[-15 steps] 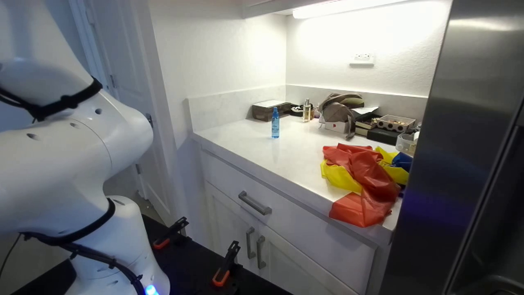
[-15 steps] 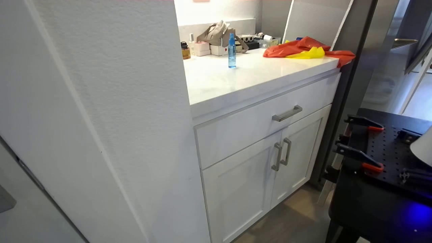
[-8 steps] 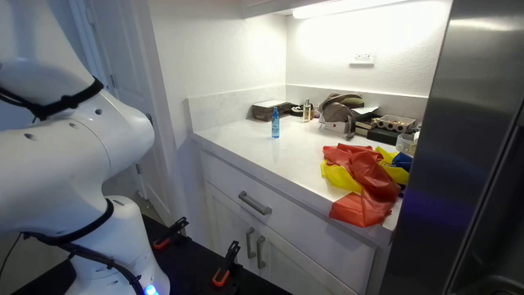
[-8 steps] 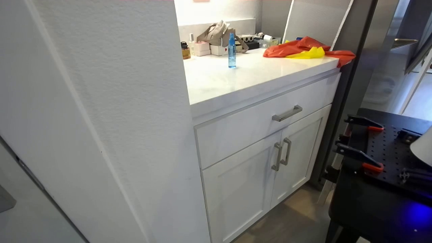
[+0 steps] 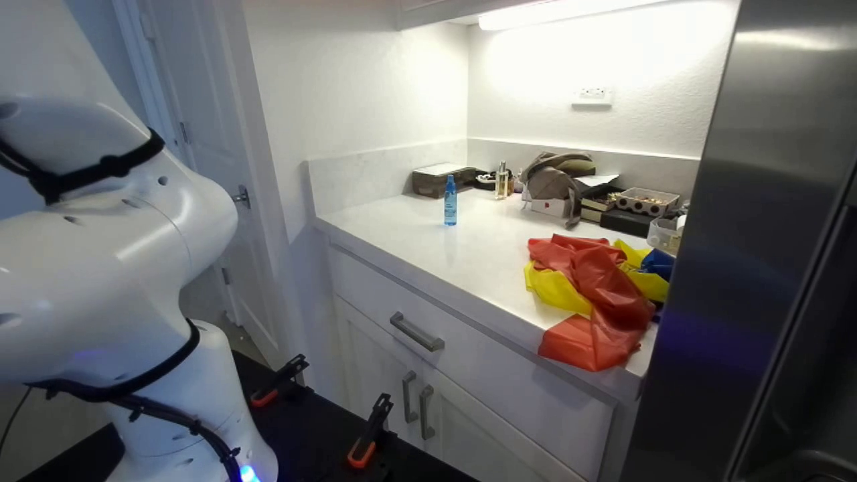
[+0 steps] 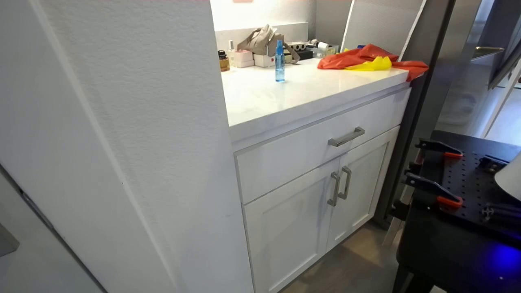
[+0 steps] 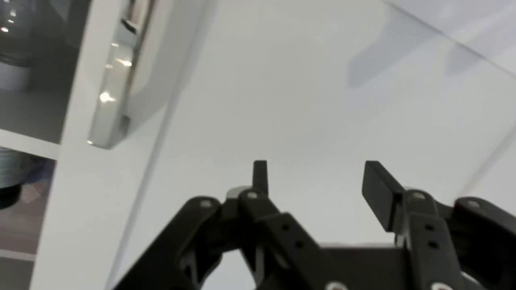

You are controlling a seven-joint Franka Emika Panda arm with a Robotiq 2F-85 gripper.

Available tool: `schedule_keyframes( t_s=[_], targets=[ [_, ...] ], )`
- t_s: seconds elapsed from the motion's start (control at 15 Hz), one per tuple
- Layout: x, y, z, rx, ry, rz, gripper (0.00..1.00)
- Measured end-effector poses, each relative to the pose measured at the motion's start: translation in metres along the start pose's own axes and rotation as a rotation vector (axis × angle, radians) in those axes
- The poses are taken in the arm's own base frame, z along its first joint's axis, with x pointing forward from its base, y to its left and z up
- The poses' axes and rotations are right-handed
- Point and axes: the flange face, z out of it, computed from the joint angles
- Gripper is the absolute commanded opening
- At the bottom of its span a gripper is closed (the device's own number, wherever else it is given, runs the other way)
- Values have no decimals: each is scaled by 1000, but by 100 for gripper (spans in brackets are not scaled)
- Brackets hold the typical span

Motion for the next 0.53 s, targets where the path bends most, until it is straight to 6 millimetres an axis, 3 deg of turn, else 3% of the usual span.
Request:
schedule_keyframes(
  t_s=[0.07,0.27,0.53],
  targets=[
    [10,-12,-6,31,-4,6,99],
    [39,-43,-31,130,-29,26,100],
    [67,-48,-86,214,-76,48,100]
  ],
)
